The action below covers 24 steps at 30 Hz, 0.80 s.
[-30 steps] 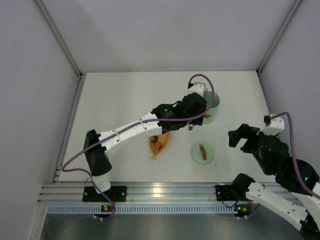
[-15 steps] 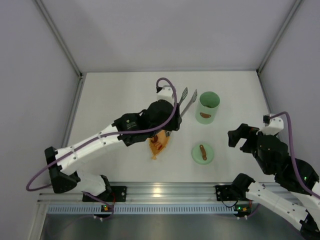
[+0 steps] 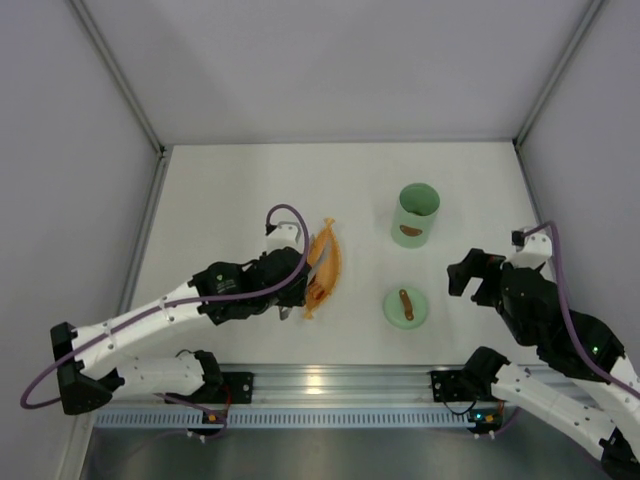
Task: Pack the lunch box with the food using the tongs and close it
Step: Pick up the fake food from the plate.
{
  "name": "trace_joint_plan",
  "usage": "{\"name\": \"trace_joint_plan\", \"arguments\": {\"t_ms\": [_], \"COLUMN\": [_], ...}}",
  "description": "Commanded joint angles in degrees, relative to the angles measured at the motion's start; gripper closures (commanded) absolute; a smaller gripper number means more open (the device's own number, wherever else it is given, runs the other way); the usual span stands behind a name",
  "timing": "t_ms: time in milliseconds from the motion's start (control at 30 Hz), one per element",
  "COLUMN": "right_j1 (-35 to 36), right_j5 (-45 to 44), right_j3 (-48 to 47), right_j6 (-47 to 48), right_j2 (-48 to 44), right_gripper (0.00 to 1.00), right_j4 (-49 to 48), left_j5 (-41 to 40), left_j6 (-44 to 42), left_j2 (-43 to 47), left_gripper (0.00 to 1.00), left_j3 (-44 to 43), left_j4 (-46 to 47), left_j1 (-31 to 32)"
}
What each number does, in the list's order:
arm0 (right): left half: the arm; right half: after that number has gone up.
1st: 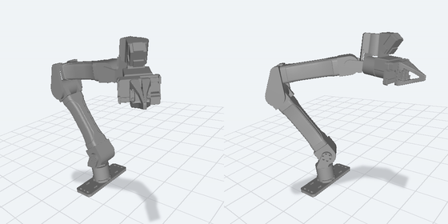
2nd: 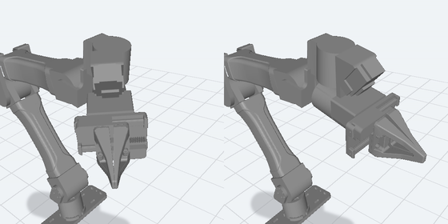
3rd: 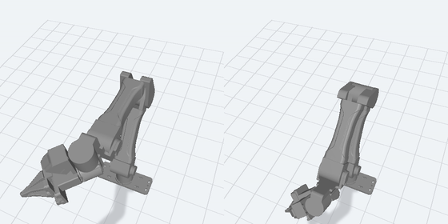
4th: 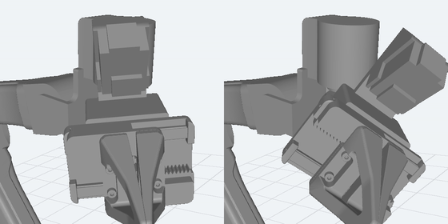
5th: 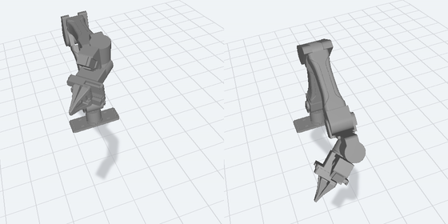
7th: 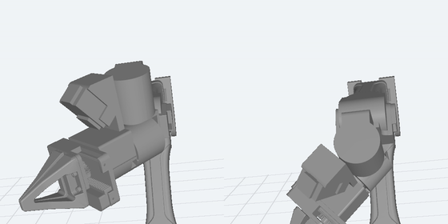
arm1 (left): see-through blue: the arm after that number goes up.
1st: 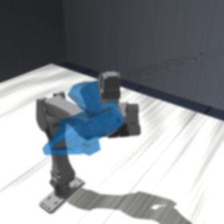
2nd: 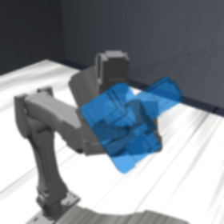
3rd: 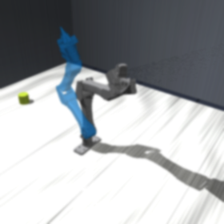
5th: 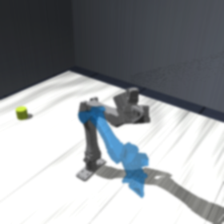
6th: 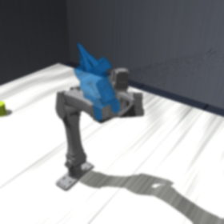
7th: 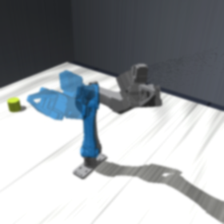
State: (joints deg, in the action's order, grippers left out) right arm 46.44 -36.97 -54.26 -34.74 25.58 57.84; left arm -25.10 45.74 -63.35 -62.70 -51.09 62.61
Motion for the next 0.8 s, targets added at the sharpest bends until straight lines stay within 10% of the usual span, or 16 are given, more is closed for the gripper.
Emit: {"name": "trace_joint_plan", "arguments": {"t_ms": [0,767], "right_j1": [0.6,0.6], "right_j5": [0.5,0.8], "right_j3": [0.6,1.8], "right_j6": [-0.3,-0.5], "right_j2": [0.6,0.3], "right_gripper": [0.01,0.01], "right_j4": [-4.2,-4.5], "left_j5": [-1.1,0.6], "left_j6": [3.7,5.7], "left_j2": [3.6,4.6], "left_gripper": [0.55,0.56], "left_j3": [2.0,9.8], "left_j4": [-2.3,-0.2], "left_j1": [0.0,0.0]}}
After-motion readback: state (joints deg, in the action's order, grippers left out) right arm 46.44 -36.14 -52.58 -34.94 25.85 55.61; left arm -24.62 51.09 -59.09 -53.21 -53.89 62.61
